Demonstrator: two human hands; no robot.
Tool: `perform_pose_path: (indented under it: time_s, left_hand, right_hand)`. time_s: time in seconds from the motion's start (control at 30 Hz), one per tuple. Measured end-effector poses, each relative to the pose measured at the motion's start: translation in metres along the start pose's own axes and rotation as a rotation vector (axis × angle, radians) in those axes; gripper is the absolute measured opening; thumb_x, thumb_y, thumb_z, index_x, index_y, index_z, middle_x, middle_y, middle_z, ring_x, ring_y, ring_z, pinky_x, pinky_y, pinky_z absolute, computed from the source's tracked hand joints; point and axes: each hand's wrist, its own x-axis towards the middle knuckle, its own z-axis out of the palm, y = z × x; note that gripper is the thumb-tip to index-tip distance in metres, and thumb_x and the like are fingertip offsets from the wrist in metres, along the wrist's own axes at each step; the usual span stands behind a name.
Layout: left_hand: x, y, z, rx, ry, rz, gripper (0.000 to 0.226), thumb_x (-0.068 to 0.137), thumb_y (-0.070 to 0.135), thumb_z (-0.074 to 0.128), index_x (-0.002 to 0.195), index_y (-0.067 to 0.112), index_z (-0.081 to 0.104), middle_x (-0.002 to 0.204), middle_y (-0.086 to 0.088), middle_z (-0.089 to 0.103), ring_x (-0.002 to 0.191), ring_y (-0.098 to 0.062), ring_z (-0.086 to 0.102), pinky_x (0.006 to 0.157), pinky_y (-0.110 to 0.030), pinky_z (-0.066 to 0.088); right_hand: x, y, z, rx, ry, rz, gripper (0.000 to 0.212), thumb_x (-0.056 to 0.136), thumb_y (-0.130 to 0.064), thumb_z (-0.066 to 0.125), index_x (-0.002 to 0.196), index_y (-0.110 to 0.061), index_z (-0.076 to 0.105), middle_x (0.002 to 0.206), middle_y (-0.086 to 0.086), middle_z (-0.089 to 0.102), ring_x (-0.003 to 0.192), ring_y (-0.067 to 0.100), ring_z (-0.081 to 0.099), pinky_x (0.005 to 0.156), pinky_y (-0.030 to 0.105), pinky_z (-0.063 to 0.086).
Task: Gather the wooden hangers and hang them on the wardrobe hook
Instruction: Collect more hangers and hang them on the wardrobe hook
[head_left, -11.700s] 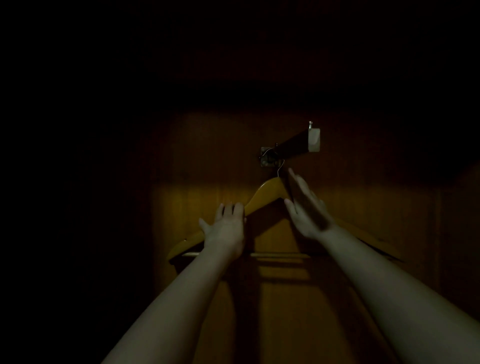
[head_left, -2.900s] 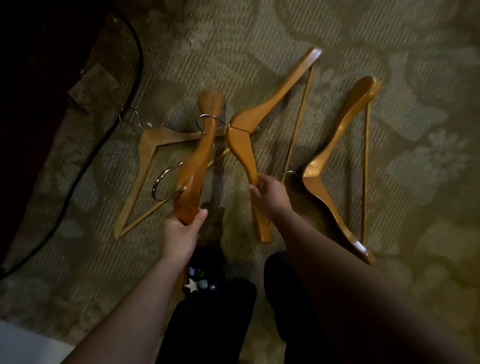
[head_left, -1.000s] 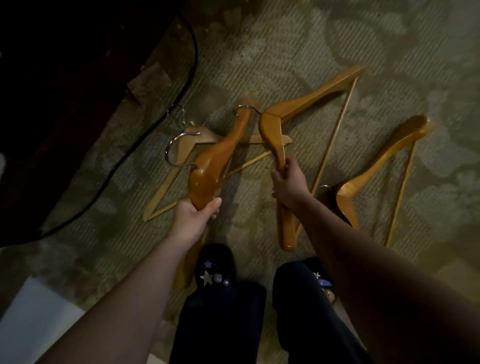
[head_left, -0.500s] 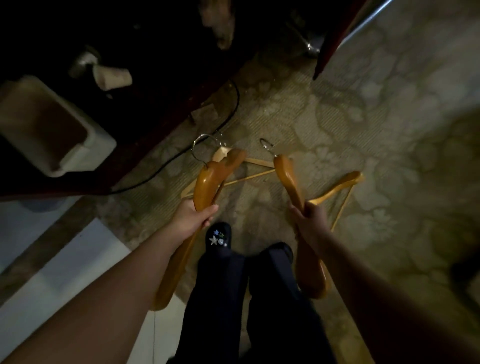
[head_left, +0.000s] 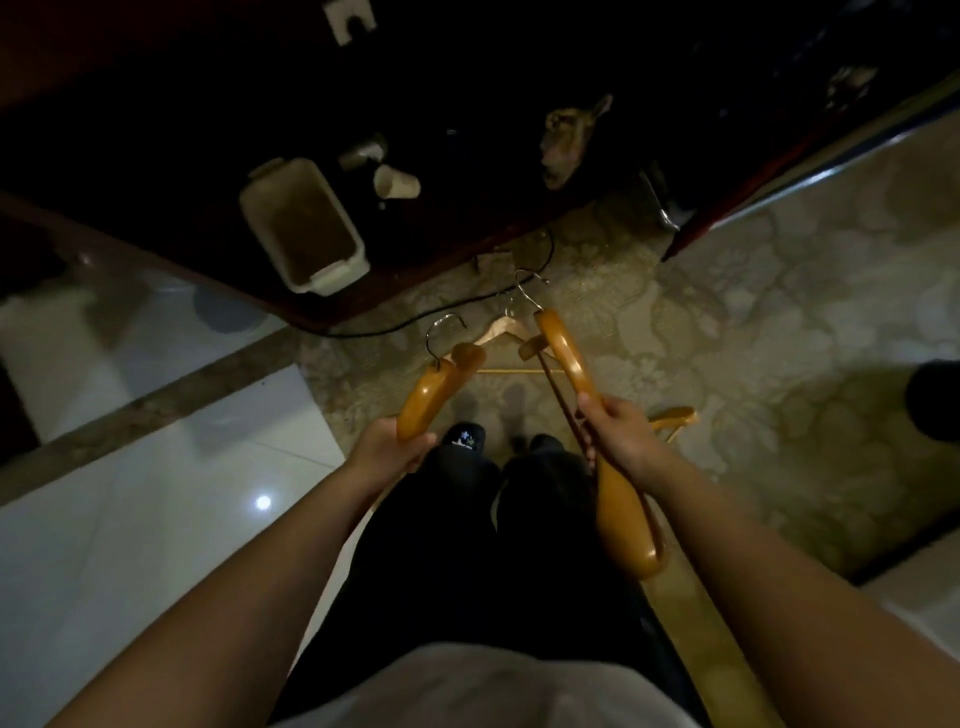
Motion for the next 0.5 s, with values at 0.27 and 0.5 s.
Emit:
perform_pose_path:
  time_s: [0.27,0.5]
  left_hand:
    - [-0.062,-0.041,0.001,-0.457,0.262,-0.218,0.024,0.089,0.021,0.061,0.07,0.007,0.057,0.058,-0.008,0.056,0.053,-0.02,0.052,0.056,-0.026,0.044]
    - [-0.115,-0.053,0.058,-0.793,0.581,-0.338,0.021,0.085,0.02,0.066,0.072,0.006,0.06,0.065,-0.011,0.062,0.057,-0.022,0.057,0.06,-0.029,0.049]
  right_hand:
    - [0.018,-0.041,-0.003,-0.456,-0.165,-0.067,0.025,0.096,-0.032,0.046,0.088,-0.009,0.054,0.064,0.004,0.047,0.055,0.017,0.046,0.059,0.033,0.042]
    - [0.029,-0.06,-0.023,-0.826,-0.336,-0.081,0.023,0.097,-0.027,0.047,0.095,-0.005,0.053,0.061,0.007,0.041,0.049,0.018,0.039,0.046,0.027,0.035]
